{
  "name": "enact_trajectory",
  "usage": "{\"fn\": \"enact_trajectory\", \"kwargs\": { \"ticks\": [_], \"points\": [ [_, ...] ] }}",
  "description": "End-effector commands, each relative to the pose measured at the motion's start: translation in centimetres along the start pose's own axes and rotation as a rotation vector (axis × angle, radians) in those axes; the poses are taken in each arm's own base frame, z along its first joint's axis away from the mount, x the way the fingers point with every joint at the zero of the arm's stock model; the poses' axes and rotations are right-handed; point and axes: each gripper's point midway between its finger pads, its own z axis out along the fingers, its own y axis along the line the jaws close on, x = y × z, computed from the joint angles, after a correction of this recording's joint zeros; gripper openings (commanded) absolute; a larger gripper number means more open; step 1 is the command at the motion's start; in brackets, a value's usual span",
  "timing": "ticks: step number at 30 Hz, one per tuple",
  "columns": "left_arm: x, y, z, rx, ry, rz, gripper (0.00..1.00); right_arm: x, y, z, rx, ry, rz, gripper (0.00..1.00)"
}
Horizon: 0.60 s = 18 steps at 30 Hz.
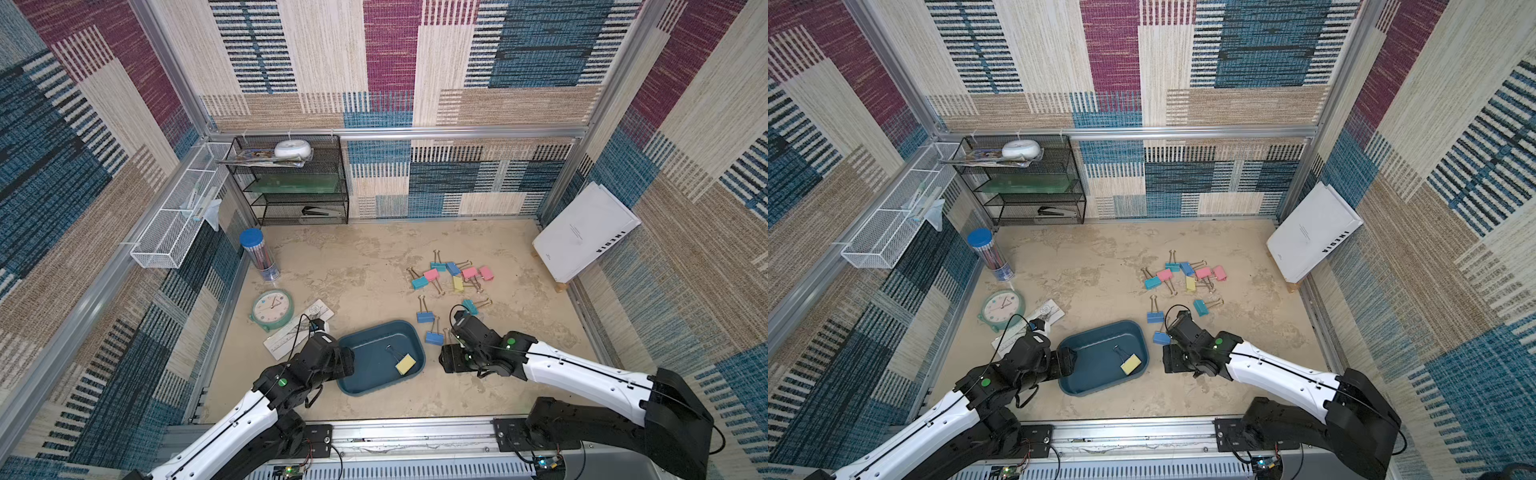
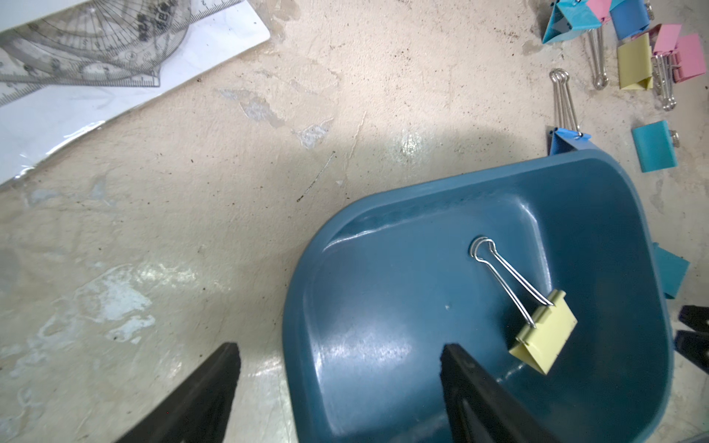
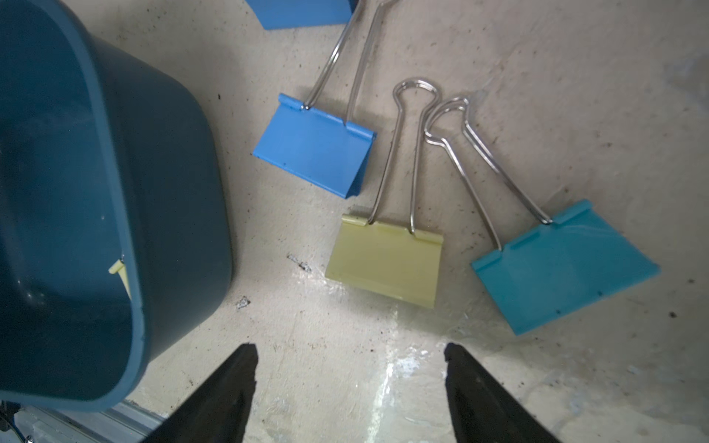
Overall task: Put the binder clips in the storage box
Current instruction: Pick up the binder clip at the center of the board.
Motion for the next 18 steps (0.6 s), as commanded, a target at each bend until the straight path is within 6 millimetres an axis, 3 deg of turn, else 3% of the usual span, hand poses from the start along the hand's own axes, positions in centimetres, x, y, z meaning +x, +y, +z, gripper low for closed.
{"fn": "enact_trajectory", "kwargs": {
  "ticks": [1,18],
  "points": [
    [-0.1,-0.1,0.0,0.01,-0.006,-0.001,0.86,-0.7,0.1,0.5,0.007,-0.018,0.006,0.8],
    [0.2,0.1,0.1,0.006,-0.001,-0.005,0.86,-0.7,-0.8,4.1,0.068,0.041,-0.012,0.78]
  ]
}}
